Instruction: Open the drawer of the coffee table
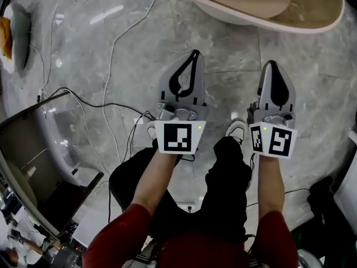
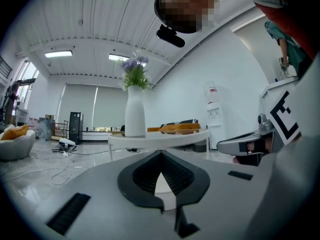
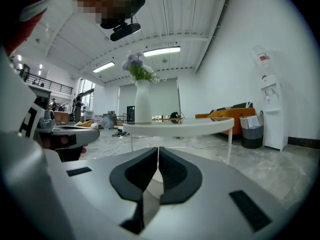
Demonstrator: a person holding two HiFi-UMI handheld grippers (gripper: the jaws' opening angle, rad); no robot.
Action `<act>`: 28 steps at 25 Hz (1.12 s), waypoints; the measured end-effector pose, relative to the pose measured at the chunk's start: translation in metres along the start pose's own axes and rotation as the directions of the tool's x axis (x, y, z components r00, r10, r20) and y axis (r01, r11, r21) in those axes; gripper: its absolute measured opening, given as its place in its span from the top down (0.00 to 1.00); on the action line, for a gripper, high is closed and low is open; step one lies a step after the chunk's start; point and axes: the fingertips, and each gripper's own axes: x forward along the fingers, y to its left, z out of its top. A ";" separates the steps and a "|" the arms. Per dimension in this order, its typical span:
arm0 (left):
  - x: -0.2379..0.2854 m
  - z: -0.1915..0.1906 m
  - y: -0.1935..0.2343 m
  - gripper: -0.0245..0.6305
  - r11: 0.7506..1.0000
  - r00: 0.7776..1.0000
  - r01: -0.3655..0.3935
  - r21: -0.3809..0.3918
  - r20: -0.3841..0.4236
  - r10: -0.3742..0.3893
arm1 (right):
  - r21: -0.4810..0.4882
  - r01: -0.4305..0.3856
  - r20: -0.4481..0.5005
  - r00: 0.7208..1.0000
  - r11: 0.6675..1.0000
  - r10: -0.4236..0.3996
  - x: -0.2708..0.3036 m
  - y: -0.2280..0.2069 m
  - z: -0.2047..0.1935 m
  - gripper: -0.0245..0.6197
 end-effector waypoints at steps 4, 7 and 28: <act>0.011 -0.088 -0.009 0.95 1.000 1.000 0.014 0.016 0.026 -0.014 | -0.018 -0.015 0.047 0.999 1.000 0.015 0.024 -0.009 -0.082 0.93; 0.017 -0.137 -0.008 0.95 1.000 0.998 -0.017 0.017 0.063 0.016 | -0.009 -0.026 0.054 0.998 1.000 0.026 0.039 -0.016 -0.134 0.93; 0.022 -0.246 -0.035 0.95 0.998 0.998 -0.058 0.040 -0.013 0.058 | 0.455 -0.114 0.023 0.993 0.883 0.117 0.076 -0.031 -0.275 0.81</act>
